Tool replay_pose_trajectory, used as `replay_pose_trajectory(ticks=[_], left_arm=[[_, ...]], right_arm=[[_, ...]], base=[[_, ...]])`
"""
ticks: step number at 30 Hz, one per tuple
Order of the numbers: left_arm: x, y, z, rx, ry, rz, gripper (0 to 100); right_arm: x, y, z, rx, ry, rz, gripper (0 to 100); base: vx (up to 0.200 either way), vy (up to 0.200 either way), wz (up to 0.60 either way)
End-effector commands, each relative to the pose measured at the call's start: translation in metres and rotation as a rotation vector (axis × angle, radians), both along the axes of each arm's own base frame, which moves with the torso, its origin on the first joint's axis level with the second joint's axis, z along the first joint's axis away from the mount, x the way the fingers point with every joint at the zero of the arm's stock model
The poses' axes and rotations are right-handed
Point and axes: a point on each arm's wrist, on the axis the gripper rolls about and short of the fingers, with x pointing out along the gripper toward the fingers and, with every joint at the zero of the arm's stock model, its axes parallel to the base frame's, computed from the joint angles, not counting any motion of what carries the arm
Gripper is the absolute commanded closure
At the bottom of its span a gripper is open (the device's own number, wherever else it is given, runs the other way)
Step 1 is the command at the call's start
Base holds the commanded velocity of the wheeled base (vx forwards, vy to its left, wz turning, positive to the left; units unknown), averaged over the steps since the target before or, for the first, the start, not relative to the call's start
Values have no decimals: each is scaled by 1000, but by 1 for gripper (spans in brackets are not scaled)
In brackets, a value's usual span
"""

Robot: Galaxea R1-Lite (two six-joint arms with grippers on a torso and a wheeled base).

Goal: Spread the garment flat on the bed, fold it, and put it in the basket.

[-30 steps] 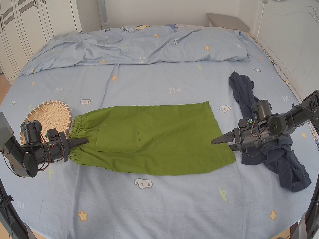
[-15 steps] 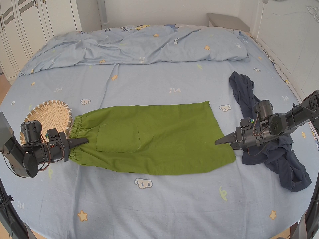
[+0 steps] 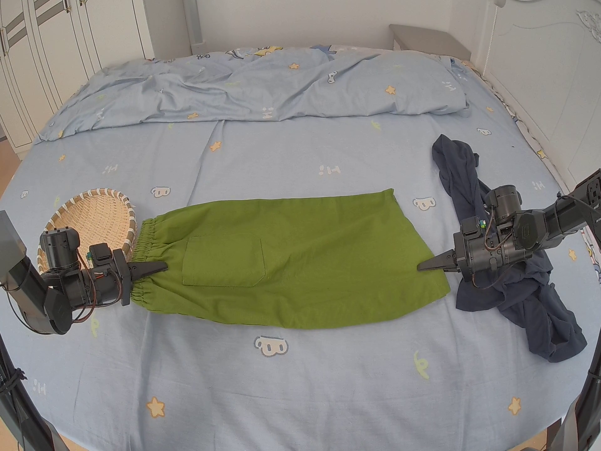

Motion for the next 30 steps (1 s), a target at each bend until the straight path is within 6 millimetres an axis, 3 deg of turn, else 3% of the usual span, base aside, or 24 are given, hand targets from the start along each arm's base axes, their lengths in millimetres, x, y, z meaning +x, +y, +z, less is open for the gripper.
replay_pose_trajectory(ticks=[1, 6, 10, 11, 18, 22, 30], left_arm=[[-1, -2, 1, -5, 22, -6, 100], [-14, -6, 21, -18, 106, -13, 100], [-24, -10, 23, -9, 166, -27, 100], [-30, -11, 19, 15, 201, -45, 100], [-67, -12, -4, 117, 295, -94, 100], [-93, -13, -20, 192, 328, -107, 100], [-126, -9, -37, 240, 388, -99, 100]], right_arm=[[-11, 0, 17, 0, 5, 0, 100], [-48, -1, 45, -26, 27, 23, 100], [-68, -3, 52, -35, 21, 35, 100], [-85, -5, 51, -38, 41, 35, 100], [-140, -17, 35, -57, 89, 34, 100], [-171, -16, 9, -73, 164, 76, 100], [-202, -16, -14, -75, 190, 84, 100]], base=[[0, 0, 0], [0, 0, 0], [0, 0, 0], [0, 0, 0], [0, 0, 0], [0, 0, 0], [0, 0, 0]])
